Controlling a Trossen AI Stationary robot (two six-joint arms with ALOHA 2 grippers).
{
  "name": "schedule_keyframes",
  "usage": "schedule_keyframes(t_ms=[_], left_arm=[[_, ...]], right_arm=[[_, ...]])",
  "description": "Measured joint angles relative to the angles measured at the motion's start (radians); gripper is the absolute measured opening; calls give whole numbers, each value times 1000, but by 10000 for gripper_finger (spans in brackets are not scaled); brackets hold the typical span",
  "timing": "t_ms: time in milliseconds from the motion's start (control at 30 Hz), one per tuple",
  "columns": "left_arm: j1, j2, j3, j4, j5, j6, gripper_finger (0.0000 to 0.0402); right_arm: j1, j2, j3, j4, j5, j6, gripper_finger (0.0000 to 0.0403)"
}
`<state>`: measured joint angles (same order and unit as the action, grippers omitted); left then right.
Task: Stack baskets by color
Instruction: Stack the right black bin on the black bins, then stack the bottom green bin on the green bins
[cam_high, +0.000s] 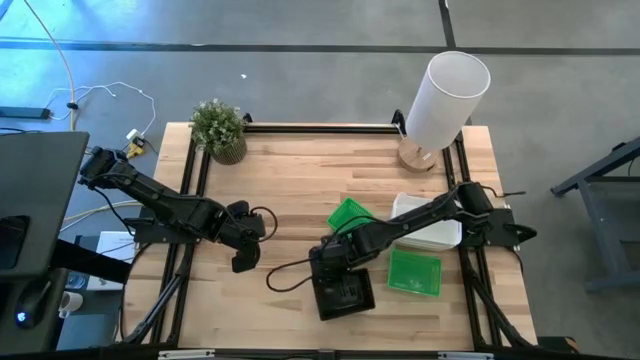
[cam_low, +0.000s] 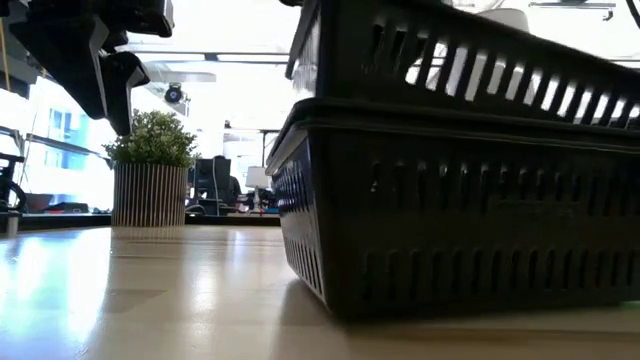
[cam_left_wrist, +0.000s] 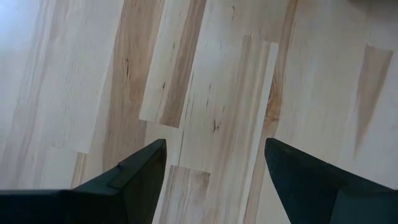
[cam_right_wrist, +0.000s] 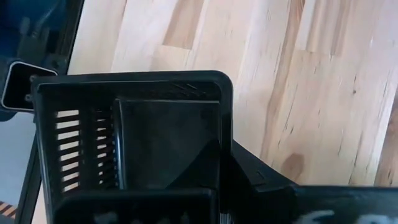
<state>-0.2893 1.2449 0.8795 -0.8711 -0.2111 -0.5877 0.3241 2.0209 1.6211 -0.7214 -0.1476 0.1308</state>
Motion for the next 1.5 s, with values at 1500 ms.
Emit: schedule_keyframes(t_ms=[1500], left_arm=[[3,0,1,332,-61,435,259]], right_arm=[[170,-138,1,-269,390,652,144]])
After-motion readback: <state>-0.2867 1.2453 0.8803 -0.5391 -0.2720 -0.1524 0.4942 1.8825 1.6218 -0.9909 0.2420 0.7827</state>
